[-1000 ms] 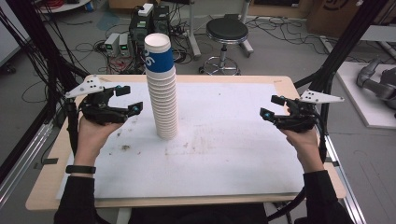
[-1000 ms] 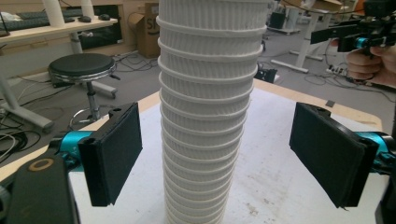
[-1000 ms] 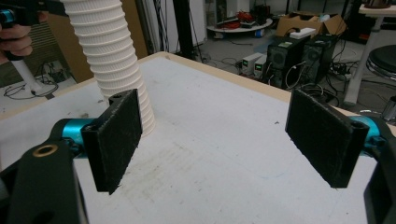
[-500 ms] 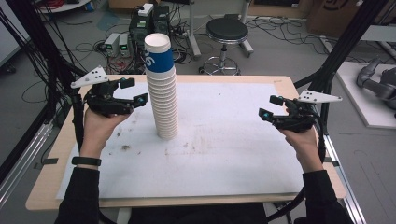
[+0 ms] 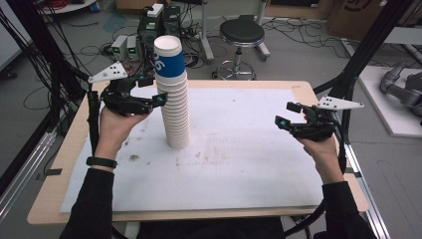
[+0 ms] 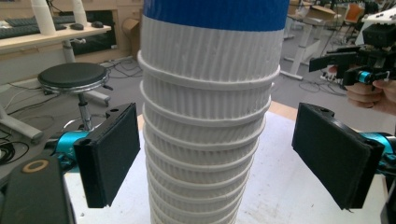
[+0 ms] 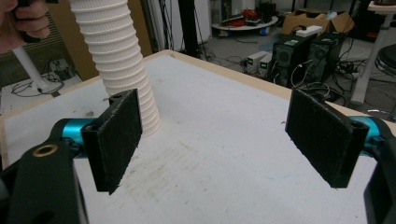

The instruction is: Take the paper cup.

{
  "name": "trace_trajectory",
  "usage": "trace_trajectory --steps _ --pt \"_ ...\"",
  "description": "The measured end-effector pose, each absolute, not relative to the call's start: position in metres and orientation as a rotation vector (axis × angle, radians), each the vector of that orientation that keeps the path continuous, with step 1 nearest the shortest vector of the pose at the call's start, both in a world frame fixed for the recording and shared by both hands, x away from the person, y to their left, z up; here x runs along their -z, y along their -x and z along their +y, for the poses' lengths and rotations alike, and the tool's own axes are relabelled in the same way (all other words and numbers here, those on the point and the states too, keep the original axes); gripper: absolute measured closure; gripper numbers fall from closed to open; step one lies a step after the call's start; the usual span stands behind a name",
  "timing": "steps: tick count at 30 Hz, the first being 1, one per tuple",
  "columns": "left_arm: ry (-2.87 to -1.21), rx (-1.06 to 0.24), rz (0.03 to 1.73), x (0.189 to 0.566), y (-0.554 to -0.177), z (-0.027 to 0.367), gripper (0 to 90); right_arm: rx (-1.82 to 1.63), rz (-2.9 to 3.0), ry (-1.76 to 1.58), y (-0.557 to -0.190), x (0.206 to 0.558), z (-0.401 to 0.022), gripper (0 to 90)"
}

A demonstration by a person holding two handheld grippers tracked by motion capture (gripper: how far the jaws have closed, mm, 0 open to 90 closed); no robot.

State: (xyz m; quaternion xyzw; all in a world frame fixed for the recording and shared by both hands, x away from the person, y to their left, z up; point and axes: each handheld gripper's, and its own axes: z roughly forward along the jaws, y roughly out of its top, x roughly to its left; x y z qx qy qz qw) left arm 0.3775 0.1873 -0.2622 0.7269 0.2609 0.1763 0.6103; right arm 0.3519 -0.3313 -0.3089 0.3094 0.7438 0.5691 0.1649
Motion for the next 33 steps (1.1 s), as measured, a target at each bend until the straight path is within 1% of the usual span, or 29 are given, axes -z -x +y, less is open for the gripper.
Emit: trace_trajectory --steps 10,22,33 --pt "-1.668 -0.389 0.609 0.262 -0.386 0.183 15.0 -1.626 2.122 -0.886 -0.352 0.309 -0.33 18.9" --pt "-1.694 -0.374 0.602 0.261 -0.397 0.175 14.7 -1.628 2.139 -0.875 -0.353 0.31 -0.327 18.9" --pt "-1.684 -0.331 0.576 0.264 -0.408 0.172 11.1 -1.634 2.165 -0.863 -0.353 0.311 -0.323 18.9"
